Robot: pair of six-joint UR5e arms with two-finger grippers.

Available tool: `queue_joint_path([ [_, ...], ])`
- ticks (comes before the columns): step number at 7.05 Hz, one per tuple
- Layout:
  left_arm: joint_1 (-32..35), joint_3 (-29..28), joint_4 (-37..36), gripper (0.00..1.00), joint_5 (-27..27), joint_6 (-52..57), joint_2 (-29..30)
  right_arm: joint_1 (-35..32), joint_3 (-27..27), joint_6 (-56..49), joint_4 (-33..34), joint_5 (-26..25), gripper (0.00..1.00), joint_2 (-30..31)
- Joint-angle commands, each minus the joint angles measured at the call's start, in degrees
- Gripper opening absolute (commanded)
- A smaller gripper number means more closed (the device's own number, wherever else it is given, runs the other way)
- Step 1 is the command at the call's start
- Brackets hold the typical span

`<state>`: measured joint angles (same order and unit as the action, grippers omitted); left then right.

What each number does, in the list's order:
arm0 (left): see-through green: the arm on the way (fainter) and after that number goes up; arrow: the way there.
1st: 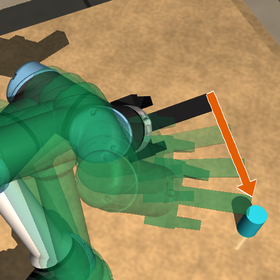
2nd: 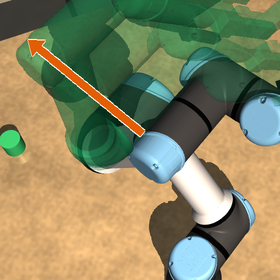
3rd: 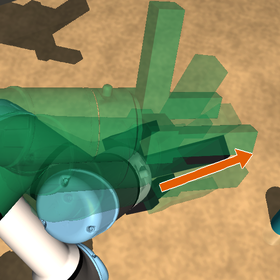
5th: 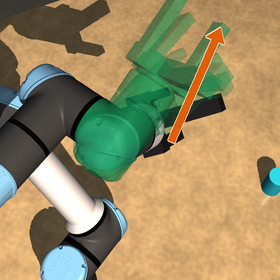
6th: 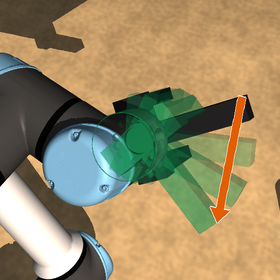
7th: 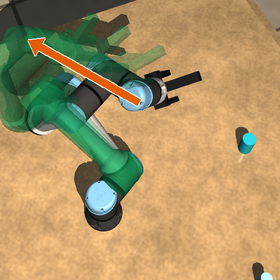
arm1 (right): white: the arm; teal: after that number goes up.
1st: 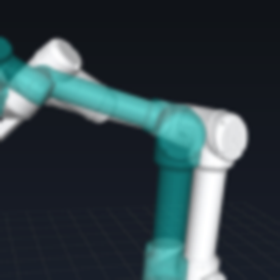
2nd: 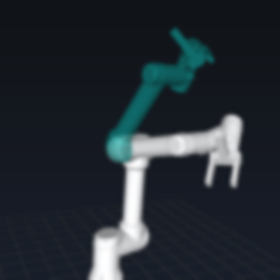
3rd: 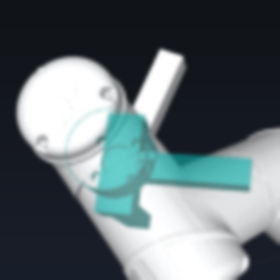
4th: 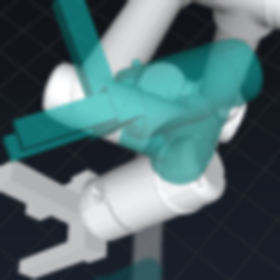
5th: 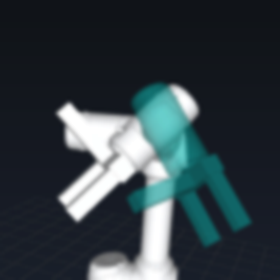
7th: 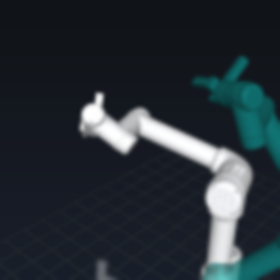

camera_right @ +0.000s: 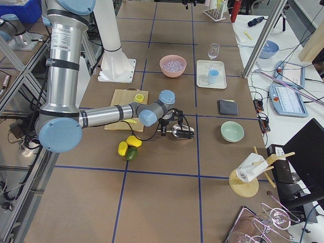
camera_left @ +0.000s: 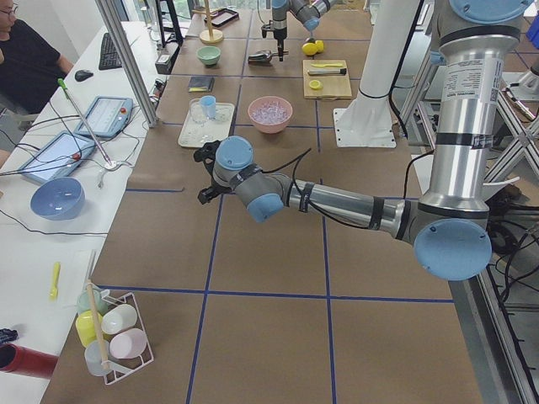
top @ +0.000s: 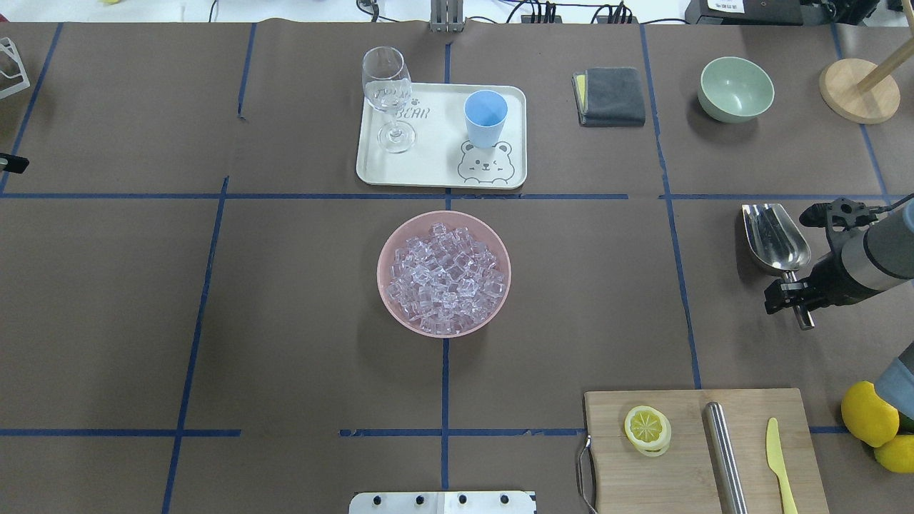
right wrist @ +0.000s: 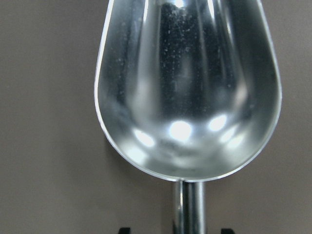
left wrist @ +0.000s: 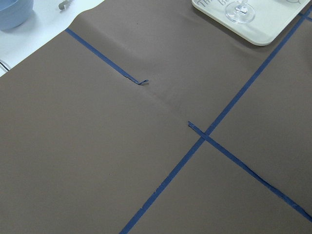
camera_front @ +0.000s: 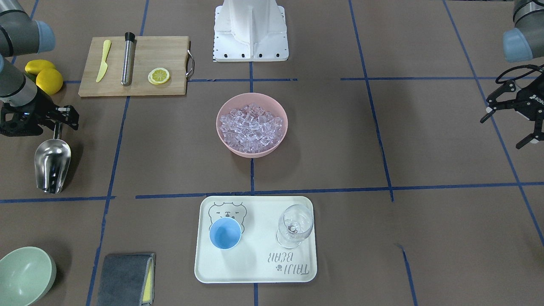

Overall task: Put ice in cup with scoop
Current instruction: 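Close the right gripper on the metal scoop handle and lift it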

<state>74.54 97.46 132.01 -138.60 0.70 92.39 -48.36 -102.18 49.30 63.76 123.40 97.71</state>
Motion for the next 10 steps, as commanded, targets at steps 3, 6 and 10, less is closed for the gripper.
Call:
queue_joint_path([
  [3,0.0,0.0,-0.1,1.0,0.0,-0.1,0.2,-0.1,-0.7,0.0,0.4,0.1,0.42,0.5],
  [6,-0.8,-0.2,-0.3,1.0,0.2,-0.8,0.6,-0.3,-2.6,-0.3,-0.1,0.0,0.0,2.0],
  [10,-4.8,0.4,-0.2,1.0,0.0,-0.6,1.8,-5.8,-13.8,-0.1,0.7,-0.4,0.0,5.0],
])
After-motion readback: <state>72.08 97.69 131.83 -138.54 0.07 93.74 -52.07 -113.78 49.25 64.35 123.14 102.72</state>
